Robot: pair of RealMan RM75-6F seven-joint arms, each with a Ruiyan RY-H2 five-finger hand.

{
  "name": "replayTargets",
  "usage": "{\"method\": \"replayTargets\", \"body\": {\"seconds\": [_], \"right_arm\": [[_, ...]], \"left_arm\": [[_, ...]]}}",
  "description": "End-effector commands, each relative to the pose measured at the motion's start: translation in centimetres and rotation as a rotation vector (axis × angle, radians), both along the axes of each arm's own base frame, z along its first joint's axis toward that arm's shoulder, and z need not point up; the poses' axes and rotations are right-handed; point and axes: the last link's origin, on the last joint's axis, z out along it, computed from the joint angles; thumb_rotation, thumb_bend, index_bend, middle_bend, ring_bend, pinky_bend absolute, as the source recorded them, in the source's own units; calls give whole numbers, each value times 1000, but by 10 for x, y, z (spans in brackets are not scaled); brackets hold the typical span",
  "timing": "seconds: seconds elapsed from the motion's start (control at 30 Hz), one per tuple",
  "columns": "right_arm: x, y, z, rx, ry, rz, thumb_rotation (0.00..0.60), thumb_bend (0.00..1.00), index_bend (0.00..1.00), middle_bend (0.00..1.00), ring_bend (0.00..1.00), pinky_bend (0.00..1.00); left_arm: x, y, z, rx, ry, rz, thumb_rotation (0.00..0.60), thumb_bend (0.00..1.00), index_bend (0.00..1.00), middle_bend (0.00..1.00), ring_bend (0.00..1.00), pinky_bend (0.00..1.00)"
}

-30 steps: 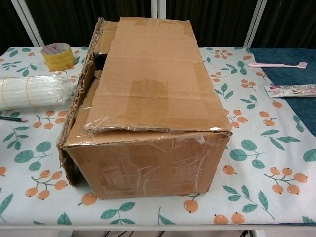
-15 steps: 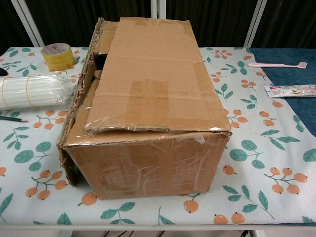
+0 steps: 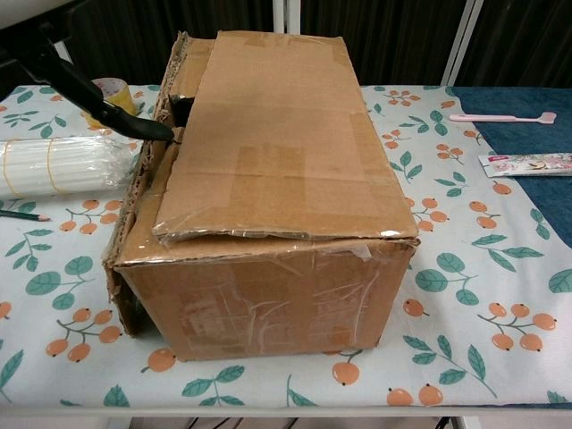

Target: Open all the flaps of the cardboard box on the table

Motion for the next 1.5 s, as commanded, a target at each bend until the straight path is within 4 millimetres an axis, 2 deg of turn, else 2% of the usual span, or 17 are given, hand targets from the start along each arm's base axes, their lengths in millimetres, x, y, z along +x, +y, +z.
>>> {"method": "replayTargets", "body": {"seconds": [0.03,0.3,0.5,0.63,0.83,1.5], "right_arm": [[-2,0,-1,-4,0,-1,600,204,0,0,0,0],[-8,1,-3,-2,-3,-7,600,205,0,0,0,0],[-9,1,-5,6,1,-3,600,204,0,0,0,0],[-9,2,-6,3,-4,2,600,205,0,0,0,0],[-13,2,-5,3,-13,-17,600,210,0,0,0,0],[-31,1,0,-2,-33,-51,600,214,0,0,0,0]], "left_arm": [[0,4,-5,1,13,0,600,53,0,29,71,154],[-9,11,0,42,50,2,600,53,0,29,72,154],[-15,11,7,58,85,8,600,53,0,29,71,154],[-18,8,3,46,93,10,600,52,0,29,71,154],[-11,7,-6,15,58,7,600,52,0,29,71,154],[0,12,-17,-29,13,43,600,49,0,29,71,154]]}}
